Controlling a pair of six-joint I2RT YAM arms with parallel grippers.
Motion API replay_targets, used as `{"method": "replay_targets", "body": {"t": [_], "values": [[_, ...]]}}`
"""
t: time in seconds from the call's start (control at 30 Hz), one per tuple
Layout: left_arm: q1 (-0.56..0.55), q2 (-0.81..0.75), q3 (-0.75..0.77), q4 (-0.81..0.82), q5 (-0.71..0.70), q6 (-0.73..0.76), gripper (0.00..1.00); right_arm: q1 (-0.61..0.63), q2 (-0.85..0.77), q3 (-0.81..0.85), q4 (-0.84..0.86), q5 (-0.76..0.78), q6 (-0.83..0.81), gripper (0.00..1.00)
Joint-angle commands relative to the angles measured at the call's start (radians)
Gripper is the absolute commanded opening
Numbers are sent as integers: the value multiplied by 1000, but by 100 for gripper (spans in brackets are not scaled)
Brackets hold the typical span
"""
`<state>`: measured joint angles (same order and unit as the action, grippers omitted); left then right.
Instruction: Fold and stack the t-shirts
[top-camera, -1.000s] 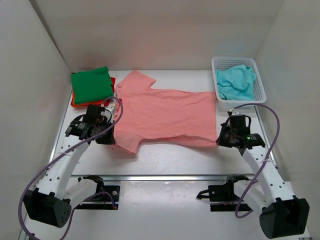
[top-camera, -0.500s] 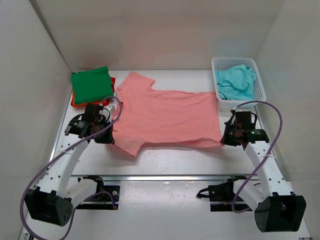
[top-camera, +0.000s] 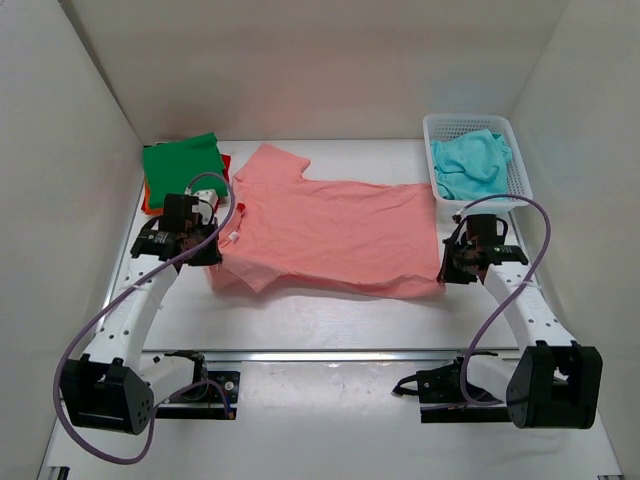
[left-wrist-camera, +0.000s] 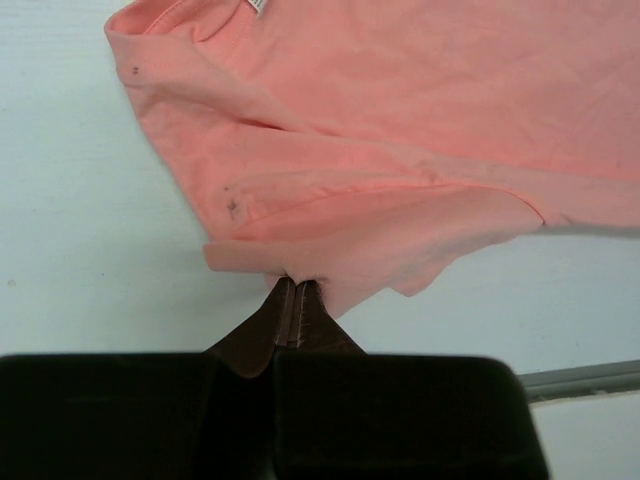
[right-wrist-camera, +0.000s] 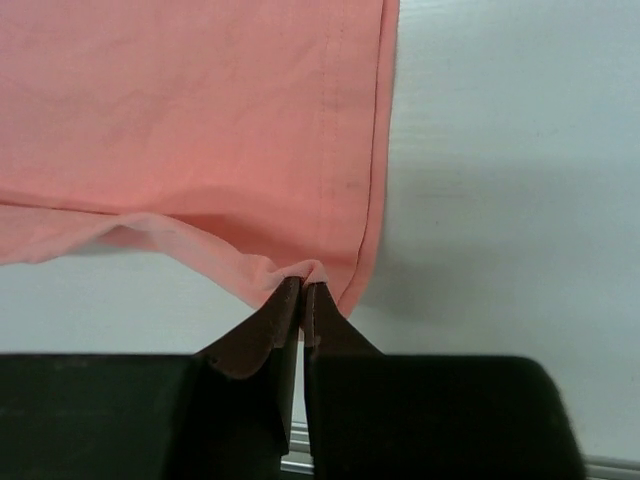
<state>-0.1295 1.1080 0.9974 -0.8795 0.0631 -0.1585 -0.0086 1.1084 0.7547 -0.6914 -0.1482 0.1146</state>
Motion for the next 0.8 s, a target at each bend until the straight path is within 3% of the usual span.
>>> {"method": "replay_targets", "body": {"t": [0.0, 0.77], "values": [[16, 18, -26, 74, -20, -10, 0, 1, 34, 31, 84, -13, -29, 0], [116, 328, 17, 274, -62, -22, 0, -28, 315, 123, 256, 21, -47, 0]]}}
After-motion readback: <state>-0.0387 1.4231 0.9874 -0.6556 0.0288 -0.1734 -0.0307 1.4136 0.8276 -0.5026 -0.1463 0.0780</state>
